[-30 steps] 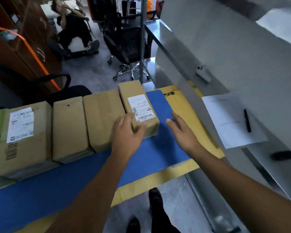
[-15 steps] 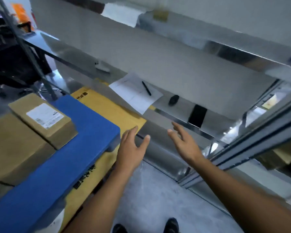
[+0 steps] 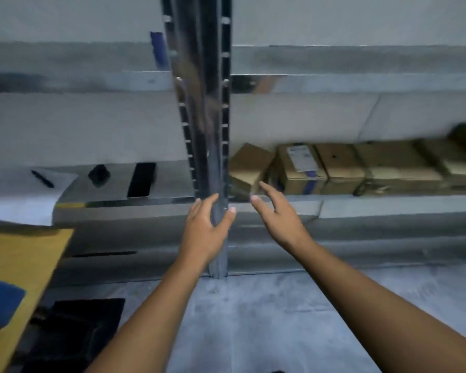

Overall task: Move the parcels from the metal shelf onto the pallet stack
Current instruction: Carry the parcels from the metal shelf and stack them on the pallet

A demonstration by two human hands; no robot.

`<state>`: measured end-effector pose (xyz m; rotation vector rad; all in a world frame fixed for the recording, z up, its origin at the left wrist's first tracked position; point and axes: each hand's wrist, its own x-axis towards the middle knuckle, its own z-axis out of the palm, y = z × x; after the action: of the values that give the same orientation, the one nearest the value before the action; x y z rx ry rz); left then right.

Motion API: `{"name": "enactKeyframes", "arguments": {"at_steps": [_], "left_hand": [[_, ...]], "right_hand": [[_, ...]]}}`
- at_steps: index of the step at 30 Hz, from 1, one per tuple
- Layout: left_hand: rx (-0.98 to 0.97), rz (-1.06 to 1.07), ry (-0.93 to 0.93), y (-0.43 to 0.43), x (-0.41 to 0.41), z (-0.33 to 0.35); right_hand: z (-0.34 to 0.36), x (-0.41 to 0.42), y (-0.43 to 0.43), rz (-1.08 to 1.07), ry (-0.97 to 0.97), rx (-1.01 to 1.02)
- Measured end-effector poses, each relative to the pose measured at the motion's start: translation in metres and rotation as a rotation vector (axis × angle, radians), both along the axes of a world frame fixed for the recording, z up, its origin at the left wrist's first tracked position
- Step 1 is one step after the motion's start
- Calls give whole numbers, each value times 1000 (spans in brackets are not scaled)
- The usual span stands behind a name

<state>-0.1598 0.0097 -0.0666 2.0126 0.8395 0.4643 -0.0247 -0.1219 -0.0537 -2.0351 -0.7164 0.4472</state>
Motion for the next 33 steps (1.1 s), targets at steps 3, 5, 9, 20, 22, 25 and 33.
{"name": "enactKeyframes", "arguments": {"at_steps": [3,5,9,20,22,25,33], "left_hand": [[34,-121,-7,-57,73,5],[54,-199,-8,-94,115,9],[102,-370,-32,-160,189,15],[70,-708,-70,-276,359,1],[56,-758,-76,-292,393,-5],[21,-826,-107,-316,443,-6],[-38,-933,-168,-355,552,7]], "right_hand": [[4,52,-69,-111,-30,20],[5,81,-116,-203,-49,25],[9,129,-207,-377,-112,-15],[4,226,-357,-765,-131,-65],[3,248,-371,-822,-132,-85],[5,282,-389,-886,-126,-106],[21,365,-420,-1024,-120,-136]]}}
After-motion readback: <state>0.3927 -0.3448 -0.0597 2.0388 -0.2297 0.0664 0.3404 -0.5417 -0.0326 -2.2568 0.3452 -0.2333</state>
